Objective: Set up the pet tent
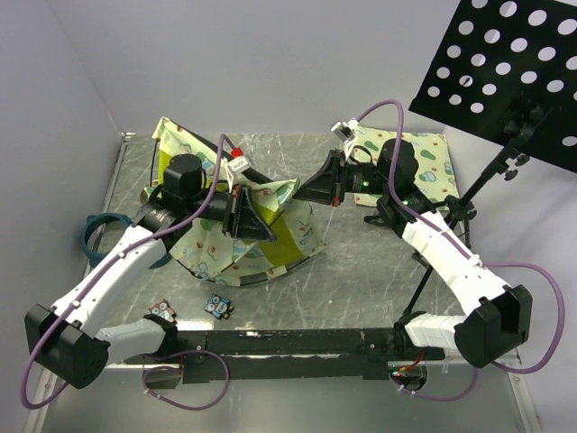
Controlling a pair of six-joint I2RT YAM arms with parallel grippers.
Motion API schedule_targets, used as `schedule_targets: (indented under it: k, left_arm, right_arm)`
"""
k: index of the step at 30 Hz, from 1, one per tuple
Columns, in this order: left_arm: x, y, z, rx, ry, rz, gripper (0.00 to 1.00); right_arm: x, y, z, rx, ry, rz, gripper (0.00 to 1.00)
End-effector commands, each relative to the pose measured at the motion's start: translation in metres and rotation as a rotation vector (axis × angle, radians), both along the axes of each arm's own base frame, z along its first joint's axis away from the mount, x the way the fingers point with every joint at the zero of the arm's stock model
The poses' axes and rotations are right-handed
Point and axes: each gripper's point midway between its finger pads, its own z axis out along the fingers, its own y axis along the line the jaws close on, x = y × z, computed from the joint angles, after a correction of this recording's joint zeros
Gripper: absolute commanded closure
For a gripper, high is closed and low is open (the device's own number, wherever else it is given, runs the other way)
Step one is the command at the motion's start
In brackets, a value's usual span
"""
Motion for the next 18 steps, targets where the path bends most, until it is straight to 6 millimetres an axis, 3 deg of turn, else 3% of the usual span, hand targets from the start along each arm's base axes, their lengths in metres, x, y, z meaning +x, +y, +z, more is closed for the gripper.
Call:
schedule_targets:
  k: [1,18]
  left_arm:
    - [0.019,-0.001,-0.004,0.049,0.069,0.103,0.99]
    - [0.033,0.011,-0.006,0.043,0.127,0.13,0.99]
  right_arm:
    - [-0.015,-0.004,0.031,0.047,-0.111,0.05,1.0]
    - [-0.016,-0.005,0.032,0.054,-0.11,0.056,1.0]
